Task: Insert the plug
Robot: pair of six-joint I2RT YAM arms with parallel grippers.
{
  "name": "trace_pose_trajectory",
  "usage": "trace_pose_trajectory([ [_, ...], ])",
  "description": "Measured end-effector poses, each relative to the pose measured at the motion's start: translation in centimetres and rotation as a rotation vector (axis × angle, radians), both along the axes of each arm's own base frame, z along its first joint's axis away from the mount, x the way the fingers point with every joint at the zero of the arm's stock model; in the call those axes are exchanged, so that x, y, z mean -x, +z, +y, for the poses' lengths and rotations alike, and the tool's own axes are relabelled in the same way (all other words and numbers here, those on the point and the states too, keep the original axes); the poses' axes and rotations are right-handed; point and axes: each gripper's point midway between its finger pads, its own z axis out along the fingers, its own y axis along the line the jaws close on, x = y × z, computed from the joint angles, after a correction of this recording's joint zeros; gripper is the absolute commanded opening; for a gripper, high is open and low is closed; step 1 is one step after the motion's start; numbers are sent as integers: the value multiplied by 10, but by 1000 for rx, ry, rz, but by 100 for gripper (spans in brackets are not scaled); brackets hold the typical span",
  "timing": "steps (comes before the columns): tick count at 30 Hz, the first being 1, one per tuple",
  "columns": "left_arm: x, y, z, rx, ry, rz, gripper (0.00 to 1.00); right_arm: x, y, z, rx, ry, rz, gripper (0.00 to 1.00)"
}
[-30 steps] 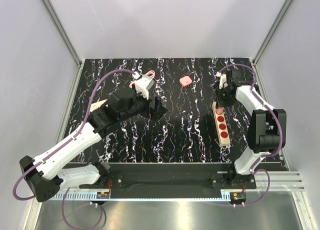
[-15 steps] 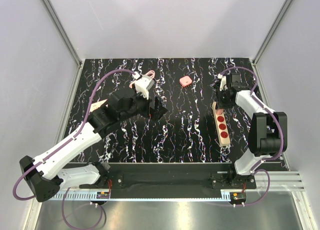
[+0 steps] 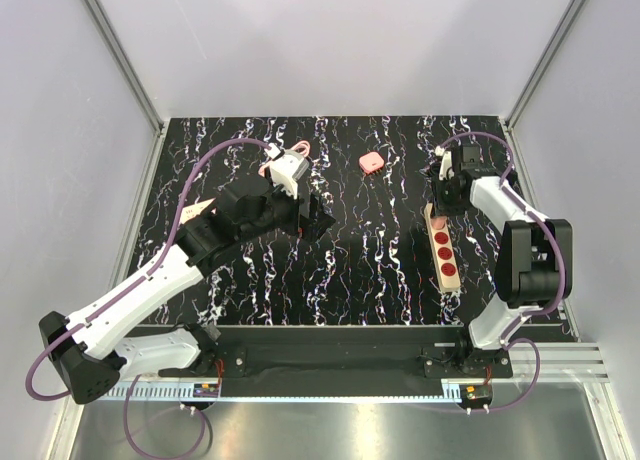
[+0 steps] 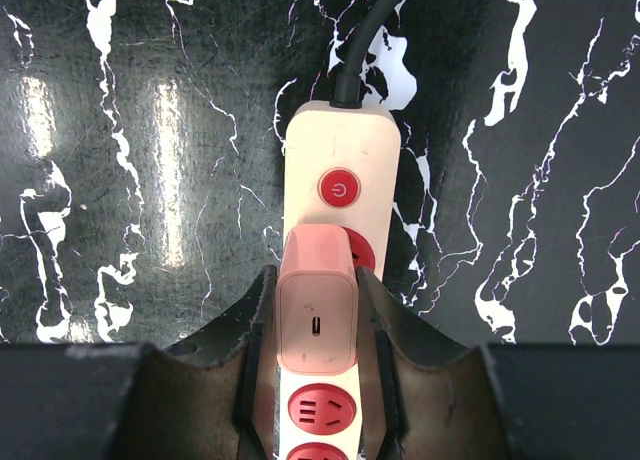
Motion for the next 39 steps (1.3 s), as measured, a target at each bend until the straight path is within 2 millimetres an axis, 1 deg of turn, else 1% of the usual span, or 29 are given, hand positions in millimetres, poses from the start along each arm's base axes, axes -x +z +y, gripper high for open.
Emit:
trace_pose_trajectory([
  [10, 0, 0, 0, 0, 0, 0, 99, 0, -2, 3, 49, 7, 0, 0],
  [11, 0, 0, 0, 0, 0, 0, 99, 0, -2, 3, 50, 6, 0, 4],
  [13, 0, 0, 0, 0, 0, 0, 99, -1, -1, 2, 52, 2, -4, 22],
  [16, 0, 0, 0, 0, 0, 0, 99, -2, 6, 3, 52, 2, -35, 40],
  [18, 0, 0, 0, 0, 0, 0, 99, -3, 8, 3, 50, 4, -44, 50],
  [19, 0, 0, 0, -1, 0, 0, 99, -2, 7, 2, 60, 8, -41, 53],
  [22, 0, 0, 0, 0, 0, 0, 99, 13, -6, -3, 86, 17, 31, 57],
  [23, 0, 0, 0, 0, 0, 0, 99, 16, -8, -4, 89, 20, 45, 62],
  [26, 0, 0, 0, 0, 0, -1, 99, 23, -6, -7, 105, 34, 79, 63],
  [32, 1, -2, 1, -2, 0, 1, 99, 10, 14, -7, 115, 52, 46, 64],
  [39, 1, -2, 1, -2, 1, 1, 99, 9, 24, -6, 112, 57, 38, 61],
])
